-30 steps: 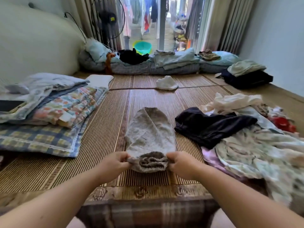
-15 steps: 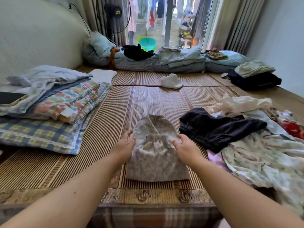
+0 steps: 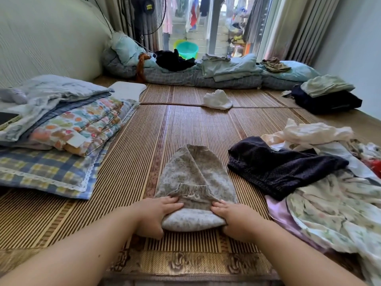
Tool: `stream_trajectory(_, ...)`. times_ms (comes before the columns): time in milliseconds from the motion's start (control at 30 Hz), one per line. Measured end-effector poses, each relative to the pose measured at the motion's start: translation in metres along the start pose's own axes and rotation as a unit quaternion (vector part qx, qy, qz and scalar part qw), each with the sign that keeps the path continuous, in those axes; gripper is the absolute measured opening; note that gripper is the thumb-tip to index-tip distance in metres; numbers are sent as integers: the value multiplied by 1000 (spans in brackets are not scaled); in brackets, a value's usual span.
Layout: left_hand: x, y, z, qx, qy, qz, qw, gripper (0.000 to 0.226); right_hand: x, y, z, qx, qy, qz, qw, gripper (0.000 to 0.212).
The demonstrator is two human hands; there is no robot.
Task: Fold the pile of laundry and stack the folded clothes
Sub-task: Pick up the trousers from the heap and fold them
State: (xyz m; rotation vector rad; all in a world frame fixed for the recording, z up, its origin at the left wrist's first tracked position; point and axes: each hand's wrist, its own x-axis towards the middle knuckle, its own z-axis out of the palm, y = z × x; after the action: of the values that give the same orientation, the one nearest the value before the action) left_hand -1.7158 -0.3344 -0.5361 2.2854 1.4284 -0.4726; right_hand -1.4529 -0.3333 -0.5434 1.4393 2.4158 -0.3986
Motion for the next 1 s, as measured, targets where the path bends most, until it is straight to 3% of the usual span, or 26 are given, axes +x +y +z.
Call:
stream_trajectory(100, -8, -13, 5, -56, 78, -12, 995, 60, -3, 5, -7, 85, 14, 19, 996, 51)
stream_trajectory(167, -16, -20, 10, -137, 111, -18, 984, 33, -11, 7, -10, 146, 38, 33, 988, 29)
stream_trajectory(300, -36, -11, 12, -206, 82, -5, 975, 31, -36, 1, -18, 260, 41, 22, 965, 17)
stream_trajectory(433, -57, -1, -2, -489, 50, 3, 871, 28, -49, 1, -42, 428, 53, 35, 902, 9)
stream_trajectory(533, -57, 0, -24, -569, 126, -10, 813, 30, -23, 5, -66, 455, 142, 73, 876, 19)
stream_trajectory(633, -30, -6, -44, -590, 182, -97, 781, 34, 15, 13, -81, 420, 218, 135, 871, 45)
stream_trajectory(733, 1, -12, -46, -522, 191, -205, 805, 35, 34, 12, -77, 324, 168, 171, 915, 75)
stream_trajectory(800, 9, -9, -39, -431, 270, -234, 829, 40, 31, 3, -66, 261, 159, 163, 938, 75)
stream_trajectory(900, 8, 8, -18, -235, 302, -128, 915, 53, 17, -15, -39, 189, 141, 99, 967, 63)
stream_trajectory(1000, 12, 26, 2, -69, 189, -49, 978, 72, 14, -24, -11, 105, 78, 86, 988, 72)
